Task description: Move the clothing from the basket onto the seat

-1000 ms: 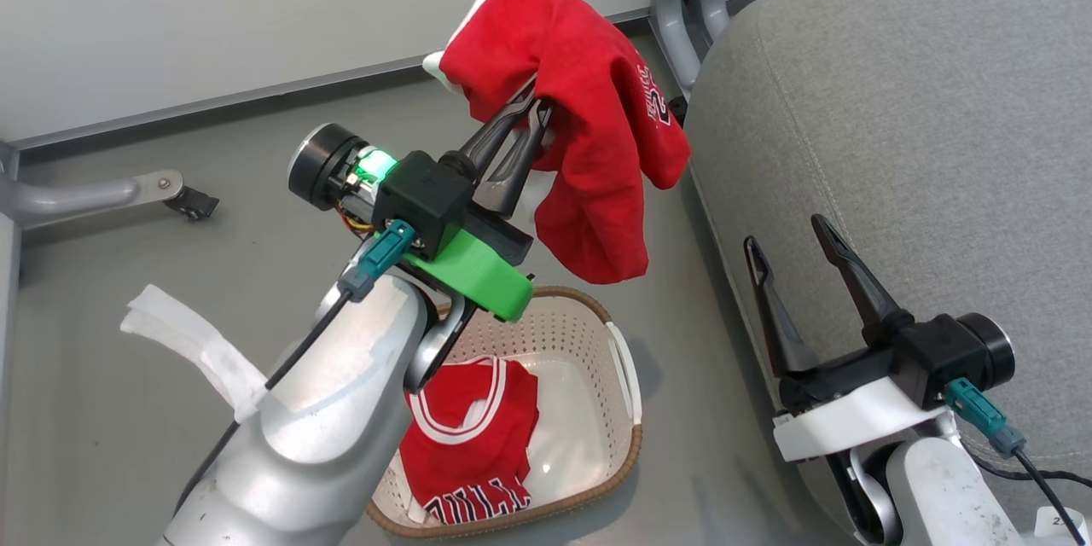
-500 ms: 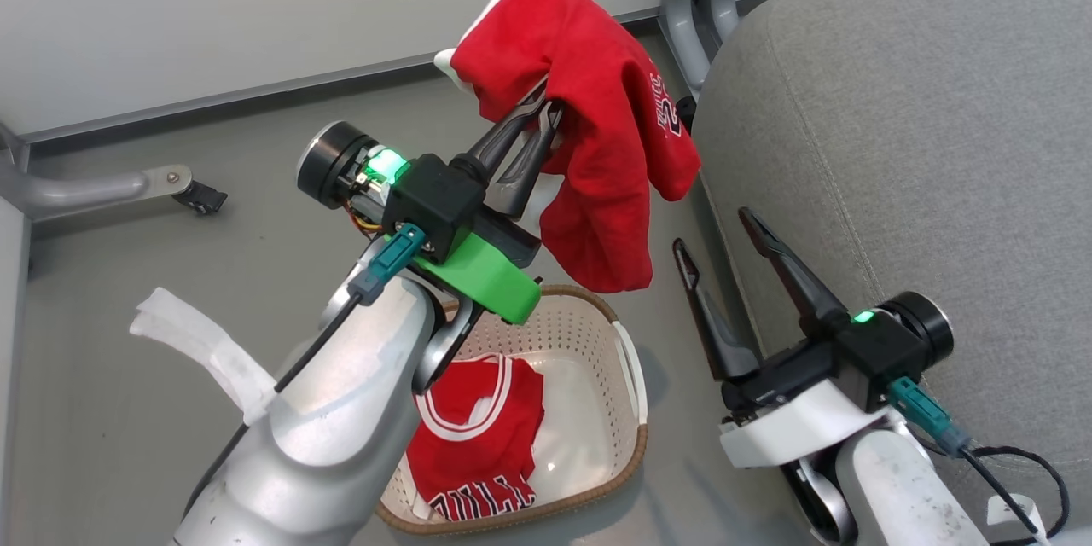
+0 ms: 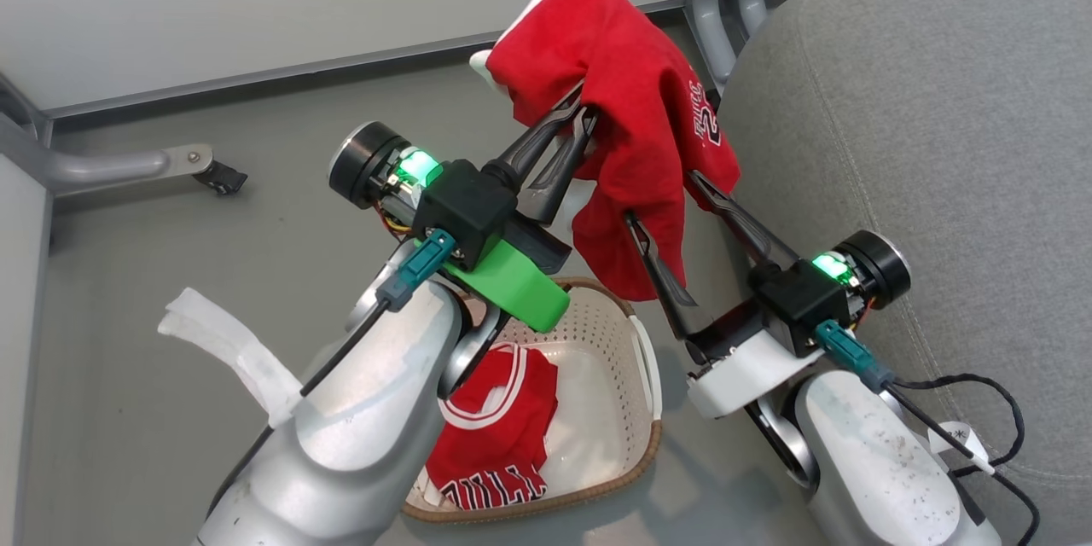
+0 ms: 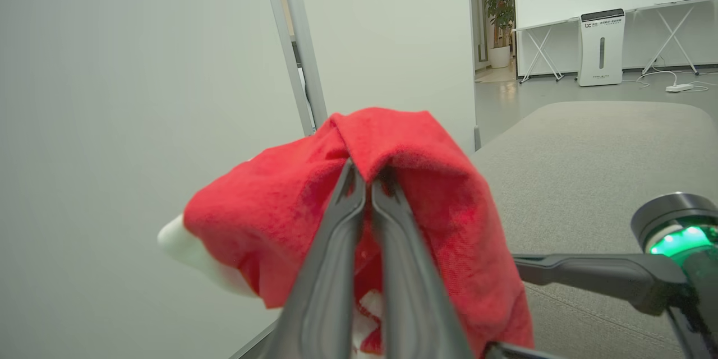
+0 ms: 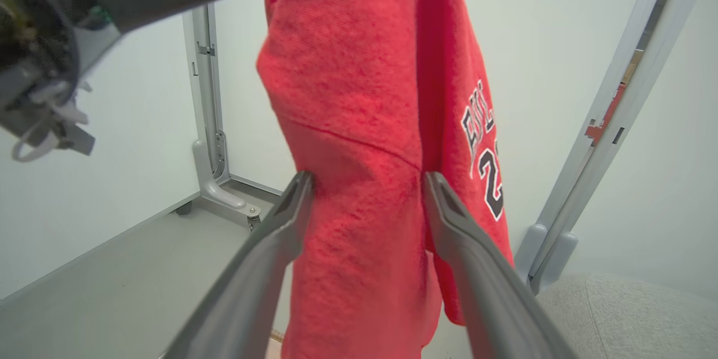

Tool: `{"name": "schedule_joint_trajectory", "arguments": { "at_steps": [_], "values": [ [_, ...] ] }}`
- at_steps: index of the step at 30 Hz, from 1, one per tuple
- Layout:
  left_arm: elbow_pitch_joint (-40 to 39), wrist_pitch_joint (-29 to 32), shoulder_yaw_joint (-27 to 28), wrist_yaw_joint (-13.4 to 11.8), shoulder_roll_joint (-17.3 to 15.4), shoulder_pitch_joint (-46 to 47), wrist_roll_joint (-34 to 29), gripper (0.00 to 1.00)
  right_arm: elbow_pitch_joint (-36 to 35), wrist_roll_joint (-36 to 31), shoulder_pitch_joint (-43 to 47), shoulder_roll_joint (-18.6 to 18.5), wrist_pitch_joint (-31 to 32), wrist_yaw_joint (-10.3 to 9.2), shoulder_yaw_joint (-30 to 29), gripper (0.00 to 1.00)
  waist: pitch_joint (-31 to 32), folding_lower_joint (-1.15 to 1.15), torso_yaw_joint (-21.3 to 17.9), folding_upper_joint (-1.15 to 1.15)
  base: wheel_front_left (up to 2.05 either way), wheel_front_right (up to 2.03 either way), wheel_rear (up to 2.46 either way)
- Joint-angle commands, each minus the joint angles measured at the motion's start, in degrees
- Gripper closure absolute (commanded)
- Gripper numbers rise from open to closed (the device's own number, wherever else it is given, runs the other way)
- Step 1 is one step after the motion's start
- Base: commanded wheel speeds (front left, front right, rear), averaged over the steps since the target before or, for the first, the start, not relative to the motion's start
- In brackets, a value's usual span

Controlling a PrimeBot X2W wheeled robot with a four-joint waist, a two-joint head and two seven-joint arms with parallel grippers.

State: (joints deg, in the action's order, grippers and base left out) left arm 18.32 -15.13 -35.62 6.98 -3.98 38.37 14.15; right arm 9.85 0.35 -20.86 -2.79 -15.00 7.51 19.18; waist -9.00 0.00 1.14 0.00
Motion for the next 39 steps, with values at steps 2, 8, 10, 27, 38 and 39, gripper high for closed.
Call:
{"name": "schedule_joint_trajectory", "arguments": {
  "at_steps": [2, 8, 10, 27, 38, 39],
  "values": [
    [-0.5, 0.0, -0.3, 0.1, 0.4, 0.2, 0.2, 1.00, 1.2, -0.2, -1.5, -0.2, -0.3, -0.04, 0.2, 0.00, -0.2, 0.00, 0.4, 0.00, 0.00, 0.00, 0.00],
    [-0.9, 0.0, -1.8, 0.3, 0.7, -0.9, 0.8, 1.00, 4.2, 0.7, -4.0, -0.2, -0.3, -0.04, 0.2, 0.00, -0.3, 0.00, 1.0, 0.00, 0.00, 0.00, 0.00],
    [-1.0, 0.0, -2.3, 0.3, 0.9, -1.1, 1.1, 1.00, 4.4, 1.4, -4.5, -0.2, -0.3, -0.04, -0.1, 0.00, -0.4, 0.00, 1.2, 0.00, 0.00, 0.00, 0.00],
    [0.3, 0.0, -3.1, 0.4, 1.1, -2.1, 1.1, 1.00, 4.7, 5.9, -3.3, -0.2, -0.3, -0.04, 0.9, 1.00, 0.0, 0.00, 0.4, 0.00, 0.00, 0.00, 0.00],
    [1.8, 0.0, -3.2, 0.1, 1.1, -3.0, 0.0, 0.00, 4.0, 7.3, -2.8, -0.2, -0.3, -0.04, -0.6, 1.00, 0.3, 0.00, 0.8, 0.00, 0.00, 0.00, 0.00],
    [1.9, 0.0, -3.1, 0.1, 1.1, -3.0, 0.0, 0.00, 4.0, 7.3, -2.7, -0.2, -0.3, -0.04, -0.7, 1.00, 0.3, 0.00, 0.8, 0.00, 0.00, 0.00, 0.00]
  ]
}}
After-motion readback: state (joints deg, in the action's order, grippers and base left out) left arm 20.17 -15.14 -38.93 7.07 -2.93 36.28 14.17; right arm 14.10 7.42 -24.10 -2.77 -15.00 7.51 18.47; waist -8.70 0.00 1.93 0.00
